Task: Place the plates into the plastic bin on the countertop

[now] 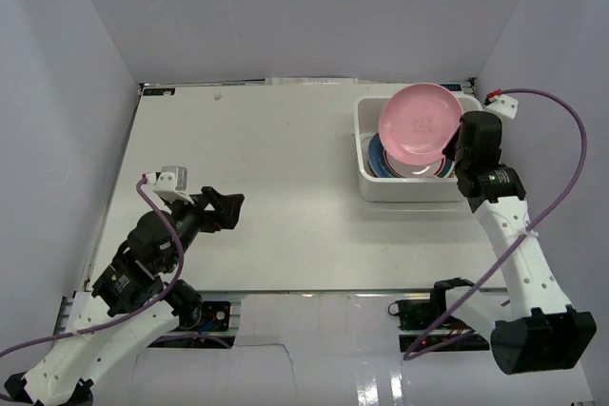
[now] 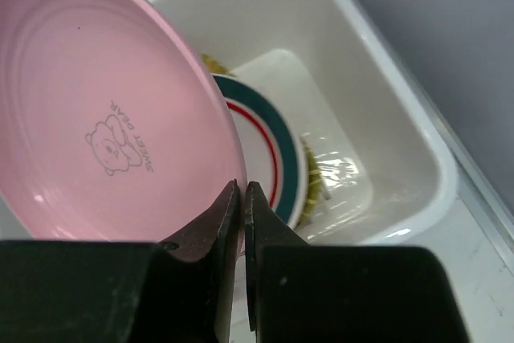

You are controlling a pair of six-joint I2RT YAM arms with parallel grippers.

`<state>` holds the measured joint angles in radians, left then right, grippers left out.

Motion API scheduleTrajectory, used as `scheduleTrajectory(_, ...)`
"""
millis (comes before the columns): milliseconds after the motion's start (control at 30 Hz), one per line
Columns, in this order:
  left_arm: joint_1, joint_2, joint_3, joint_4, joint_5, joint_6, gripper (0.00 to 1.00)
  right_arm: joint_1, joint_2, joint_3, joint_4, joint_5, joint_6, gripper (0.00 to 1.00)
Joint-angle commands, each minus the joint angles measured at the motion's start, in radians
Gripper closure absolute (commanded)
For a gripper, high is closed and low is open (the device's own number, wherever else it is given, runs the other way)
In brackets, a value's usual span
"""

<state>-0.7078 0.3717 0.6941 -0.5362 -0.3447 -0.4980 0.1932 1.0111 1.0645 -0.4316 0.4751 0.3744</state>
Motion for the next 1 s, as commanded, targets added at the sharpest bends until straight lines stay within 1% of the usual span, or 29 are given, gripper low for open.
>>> scheduleTrajectory(0, 0.008, -0.001, -0.004, -0.015, -0.008, -0.008, 0.02, -0.129, 0.029, -0.072, 0.132, -0.056, -0.009, 0.92)
scheduleTrajectory(67, 0.008, -0.001, -0.004, -0.015, -0.007, -0.011, 0.02, -0.146, 0.030, -0.095, 0.171, -0.092, 0.015, 0.92)
scheduleTrajectory(133, 0.008, 0.003, -0.004, -0.015, -0.001, -0.010, 0.02, -0.170, 0.038, -0.112, 0.188, -0.116, 0.050, 0.80)
scheduleTrajectory(167, 0.008, 0.004, -0.002, -0.013, 0.006, -0.008, 0.02, -0.178, 0.041, -0.109, 0.189, -0.133, 0.057, 0.71)
scheduleTrajectory(200, 0.008, 0.007, -0.002, -0.013, 0.016, -0.007, 0.02, -0.181, 0.050, -0.104, 0.188, -0.156, 0.060, 0.55)
scheduleTrajectory(233, 0.008, 0.009, -0.004, -0.011, 0.021, -0.005, 0.02, -0.181, 0.052, -0.091, 0.183, -0.218, 0.063, 0.30)
scheduleTrajectory(267, 0.008, 0.010, -0.004, -0.011, 0.026, -0.005, 0.02, -0.181, 0.050, -0.083, 0.180, -0.258, 0.063, 0.24)
scheduleTrajectory(300, 0.008, 0.009, -0.004, -0.011, 0.030, -0.002, 0.02, -0.181, 0.037, -0.077, 0.174, -0.332, 0.064, 0.17)
scheduleTrajectory(333, 0.010, 0.007, -0.005, -0.008, 0.033, -0.004, 0.02, -0.181, 0.024, -0.071, 0.174, -0.361, 0.069, 0.03)
scheduleTrajectory(367, 0.010, 0.009, -0.005, -0.008, 0.033, -0.001, 0.02, -0.181, 0.012, -0.054, 0.175, -0.384, 0.076, 0.01)
scheduleTrajectory(400, 0.010, 0.009, -0.004, -0.007, 0.038, 0.004, 0.02, -0.181, -0.020, -0.041, 0.179, -0.417, 0.078, 0.10)
scheduleTrajectory(500, 0.010, 0.004, -0.004, -0.007, 0.038, 0.007, 0.02, -0.181, -0.101, 0.015, 0.185, -0.454, 0.069, 0.10)
scheduleTrajectory(600, 0.010, -0.001, -0.004, -0.002, 0.046, 0.012, 0.02, -0.181, -0.188, 0.058, 0.179, -0.571, 0.061, 0.10)
scheduleTrajectory(667, 0.008, -0.011, -0.002, 0.008, 0.049, 0.018, 0.02, -0.161, -0.236, 0.060, 0.175, -0.587, 0.057, 0.10)
scheduleTrajectory(733, 0.010, -0.017, 0.010, 0.040, 0.059, 0.026, 0.02, -0.146, -0.314, 0.016, 0.198, -0.618, 0.077, 0.10)
scheduleTrajectory(767, 0.010, -0.014, 0.028, 0.050, 0.078, 0.036, 0.02, -0.138, -0.363, -0.003, 0.233, -0.625, 0.075, 0.10)
scheduleTrajectory(800, 0.010, -0.007, 0.082, 0.062, 0.094, 0.053, 0.02, -0.133, -0.380, -0.015, 0.231, -0.616, 0.069, 0.10)
scheduleTrajectory(833, 0.008, 0.004, 0.082, 0.065, 0.095, 0.053, 0.02, -0.129, -0.396, -0.009, 0.231, -0.606, 0.061, 0.10)
scheduleTrajectory(867, 0.008, 0.030, 0.153, 0.067, 0.101, 0.070, 0.02, -0.120, -0.420, -0.002, 0.220, -0.599, 0.051, 0.10)
scheduleTrajectory(967, 0.008, 0.068, 0.272, 0.084, 0.128, 0.110, 0.02, -0.100, -0.454, 0.018, 0.226, -0.575, 0.003, 0.10)
